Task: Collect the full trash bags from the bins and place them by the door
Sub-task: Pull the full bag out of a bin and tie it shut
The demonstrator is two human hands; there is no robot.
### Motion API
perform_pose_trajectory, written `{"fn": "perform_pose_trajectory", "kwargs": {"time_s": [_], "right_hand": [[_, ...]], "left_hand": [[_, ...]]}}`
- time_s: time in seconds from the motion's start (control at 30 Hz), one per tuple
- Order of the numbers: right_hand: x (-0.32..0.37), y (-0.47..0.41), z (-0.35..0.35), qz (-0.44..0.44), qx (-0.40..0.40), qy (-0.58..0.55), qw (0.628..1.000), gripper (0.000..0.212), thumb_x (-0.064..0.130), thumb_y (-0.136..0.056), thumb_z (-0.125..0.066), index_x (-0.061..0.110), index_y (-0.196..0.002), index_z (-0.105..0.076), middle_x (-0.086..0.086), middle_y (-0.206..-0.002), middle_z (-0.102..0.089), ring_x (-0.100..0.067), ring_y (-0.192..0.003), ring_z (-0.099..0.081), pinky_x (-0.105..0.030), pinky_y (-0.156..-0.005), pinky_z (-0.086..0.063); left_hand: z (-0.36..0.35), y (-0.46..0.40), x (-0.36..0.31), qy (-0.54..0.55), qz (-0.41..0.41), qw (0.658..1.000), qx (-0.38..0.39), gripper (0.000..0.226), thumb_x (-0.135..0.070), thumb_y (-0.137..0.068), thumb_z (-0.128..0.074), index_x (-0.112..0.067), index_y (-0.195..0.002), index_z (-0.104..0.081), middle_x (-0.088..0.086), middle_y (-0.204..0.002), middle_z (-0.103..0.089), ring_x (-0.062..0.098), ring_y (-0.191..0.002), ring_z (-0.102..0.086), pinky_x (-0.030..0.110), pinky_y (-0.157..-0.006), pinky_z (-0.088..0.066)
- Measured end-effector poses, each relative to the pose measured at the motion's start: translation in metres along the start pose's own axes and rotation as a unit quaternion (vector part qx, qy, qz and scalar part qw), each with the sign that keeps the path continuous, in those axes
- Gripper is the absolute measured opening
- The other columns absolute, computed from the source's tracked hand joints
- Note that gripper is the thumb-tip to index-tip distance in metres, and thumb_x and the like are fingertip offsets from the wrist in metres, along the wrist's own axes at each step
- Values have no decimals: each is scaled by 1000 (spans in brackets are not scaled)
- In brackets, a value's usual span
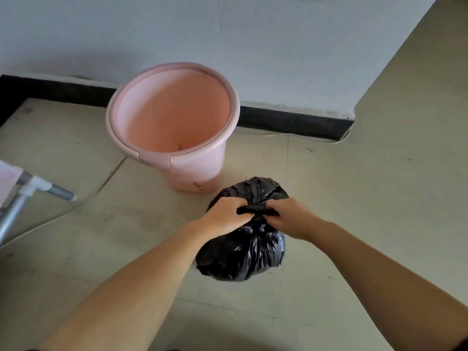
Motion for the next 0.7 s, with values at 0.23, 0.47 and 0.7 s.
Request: {"fn": "perform_pose_trajectory", "kwargs": {"time_s": [0.23,0.47,0.7], "right_hand": [[46,76,85,-27,22,-23,999,16,23,-91,-51,10,-84,-56,5,-62,-48,-21,-59,-46,-32,-57,-38],[107,164,188,-55,23,-48,997,17,23,-91,-51,17,-76,-48,4,-62,-49,-14,-53,-43,-26,-50,-32],[189,252,312,-68,-13,-44,997,16,24,-90,-50,19,-75,-49,8,-62,-48,-12,-54,-44,-24,-50,-32]], "left_hand": [[49,57,-87,8,2,1000,30,14,-21,-88,-55,-16,-77,-62,-10,-62,-55,13,-63,-53,24,-59,-37],[132,135,-202,9,-3,997,75,28,-18,-88,-54,-33,-65,-48,-10,-62,-53,5,-54,-47,15,-50,-32],[221,212,-315,-8,-16,997,74,20,-18,-88,-54,-19,-68,-49,-3,-62,-51,10,-54,-46,23,-53,-35]]}}
Point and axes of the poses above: each hand's wrist, its own y-axis away from the middle knuckle, its own z-axis out of the back of the hand, x = y × z, the point moved 2 cm from there along -y, towards the middle knuckle
